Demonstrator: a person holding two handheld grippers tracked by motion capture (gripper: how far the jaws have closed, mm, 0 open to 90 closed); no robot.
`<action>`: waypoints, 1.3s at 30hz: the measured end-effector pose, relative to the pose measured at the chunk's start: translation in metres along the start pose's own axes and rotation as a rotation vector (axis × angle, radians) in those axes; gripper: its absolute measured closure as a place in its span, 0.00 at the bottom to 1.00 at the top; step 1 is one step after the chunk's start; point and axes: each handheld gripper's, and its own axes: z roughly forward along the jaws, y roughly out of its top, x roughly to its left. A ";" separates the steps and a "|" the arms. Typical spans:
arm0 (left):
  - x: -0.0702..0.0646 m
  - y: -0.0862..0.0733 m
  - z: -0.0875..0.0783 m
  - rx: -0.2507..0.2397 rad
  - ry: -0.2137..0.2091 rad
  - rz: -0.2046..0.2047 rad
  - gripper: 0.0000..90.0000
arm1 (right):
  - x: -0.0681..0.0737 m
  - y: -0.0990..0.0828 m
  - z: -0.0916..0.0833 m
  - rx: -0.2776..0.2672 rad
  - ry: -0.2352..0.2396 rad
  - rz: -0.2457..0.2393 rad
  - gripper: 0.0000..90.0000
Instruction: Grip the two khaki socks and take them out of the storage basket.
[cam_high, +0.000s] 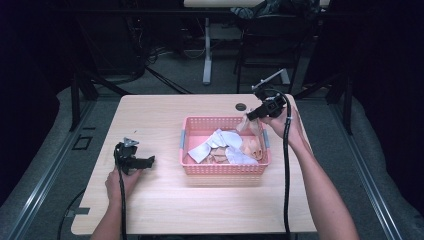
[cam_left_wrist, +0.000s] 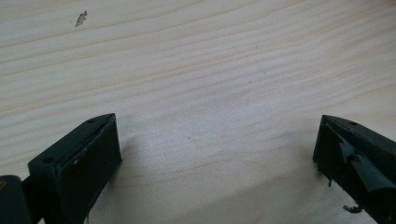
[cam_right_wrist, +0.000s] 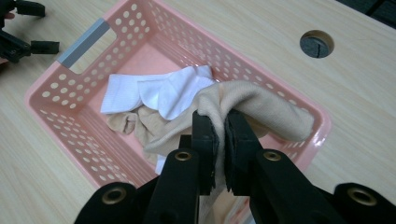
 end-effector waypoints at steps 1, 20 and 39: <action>0.000 0.000 0.000 0.000 0.000 0.000 0.00 | -0.003 0.000 -0.003 -0.005 -0.005 0.003 0.93; 0.000 0.000 0.000 0.000 0.000 0.000 0.00 | -0.038 -0.014 -0.035 -0.062 -0.079 0.075 0.93; 0.000 0.000 0.000 0.000 0.001 0.000 0.00 | -0.099 -0.074 -0.028 -0.020 -0.155 0.234 0.93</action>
